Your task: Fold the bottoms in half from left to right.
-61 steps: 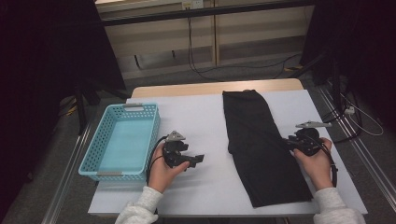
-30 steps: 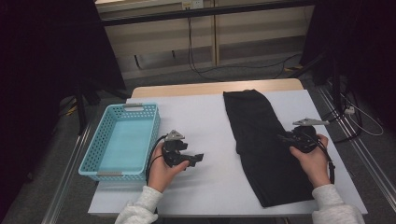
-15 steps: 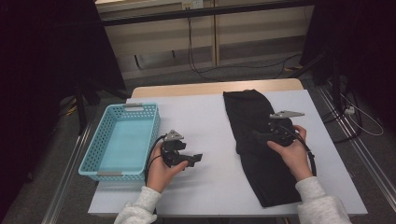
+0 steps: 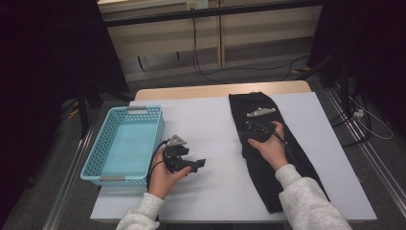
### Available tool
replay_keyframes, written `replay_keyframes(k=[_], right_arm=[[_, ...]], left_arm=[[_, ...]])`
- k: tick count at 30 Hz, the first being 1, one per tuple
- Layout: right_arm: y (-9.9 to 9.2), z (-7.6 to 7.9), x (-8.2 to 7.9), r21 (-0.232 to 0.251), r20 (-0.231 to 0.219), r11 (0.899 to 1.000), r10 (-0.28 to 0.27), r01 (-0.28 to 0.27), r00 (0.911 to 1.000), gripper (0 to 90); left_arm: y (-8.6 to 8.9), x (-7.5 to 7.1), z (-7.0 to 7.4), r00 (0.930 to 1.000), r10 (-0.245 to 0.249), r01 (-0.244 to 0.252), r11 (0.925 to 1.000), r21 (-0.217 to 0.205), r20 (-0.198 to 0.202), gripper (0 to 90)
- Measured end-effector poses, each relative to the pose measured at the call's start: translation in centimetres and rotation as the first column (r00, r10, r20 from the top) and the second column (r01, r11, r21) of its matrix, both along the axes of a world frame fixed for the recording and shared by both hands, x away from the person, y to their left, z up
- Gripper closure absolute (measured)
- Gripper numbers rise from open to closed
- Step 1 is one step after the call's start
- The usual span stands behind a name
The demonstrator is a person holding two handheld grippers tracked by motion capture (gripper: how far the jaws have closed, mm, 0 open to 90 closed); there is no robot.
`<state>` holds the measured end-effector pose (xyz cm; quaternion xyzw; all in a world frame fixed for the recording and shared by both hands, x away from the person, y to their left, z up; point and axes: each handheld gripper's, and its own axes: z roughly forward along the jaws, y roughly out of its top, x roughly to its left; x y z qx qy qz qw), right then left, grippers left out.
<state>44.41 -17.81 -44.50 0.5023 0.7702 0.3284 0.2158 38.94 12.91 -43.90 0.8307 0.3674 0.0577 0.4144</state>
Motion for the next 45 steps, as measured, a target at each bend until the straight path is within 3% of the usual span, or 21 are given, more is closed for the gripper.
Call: replay_keyframes(k=[8, 13, 16, 21, 25, 30, 32, 40, 45], right_arm=[[1.7, -1.0, 2.1, -0.004, -0.023, 1.0, -0.01, 0.01, 0.9997, 31.5], [1.7, -1.4, 2.9, 0.019, 0.008, 1.0, -0.013, 0.013, 0.9999, 34.3], [1.8, -2.0, 3.1, -0.007, 0.02, 1.0, -0.016, 0.017, 0.9997, 35.1], [1.8, -2.0, 3.1, 0.005, 0.025, 1.0, -0.017, 0.017, 0.9995, 48.2], [1.1, -2.0, 3.2, 0.019, 0.031, 0.999, -0.044, 0.044, 0.9985, 66.2], [0.8, -1.9, 3.3, 0.009, 0.029, 0.999, -0.044, 0.044, 0.9986, 75.1], [0.4, -1.9, 3.4, 0.012, 0.031, 0.999, -0.047, 0.046, 0.9984, 82.8], [0.0, -1.6, 3.4, 0.05, 0.001, 0.999, -0.019, 0.019, 0.9998, 86.5], [0.9, -1.5, 3.0, 0.051, -0.015, 0.998, 0.04, -0.039, 0.9991, 86.7]], left_arm=[[0.3, 0.0, -0.1, 1.0, 0.008, -0.008, 1.0, -0.004, 0.0, 15.0], [0.3, 0.0, -0.1, 1.0, 0.002, -0.002, 1.0, -0.006, -0.002, 15.0], [0.3, 0.1, -0.1, 1.0, 0.001, -0.001, 1.0, -0.007, -0.002, 15.0], [0.2, 0.1, -0.2, 1.0, 0.005, -0.005, 1.0, -0.004, -0.005, 15.2], [0.2, 0.1, -0.2, 1.0, 0.004, -0.004, 0.9999, -0.01, -0.004, 15.4], [0.4, 0.2, -0.1, 1.0, 0.008, -0.008, 0.9998, -0.018, -0.001, 15.6], [0.5, 0.2, -0.1, 1.0, 0.006, -0.006, 0.9995, -0.032, -0.001, 16.2], [0.8, 0.3, 0.2, 0.9999, 0.015, -0.015, 0.9993, -0.034, 0.001, 16.0], [0.9, 0.4, 0.3, 0.9998, 0.019, -0.019, 0.9991, -0.038, 0.002, 15.8]])
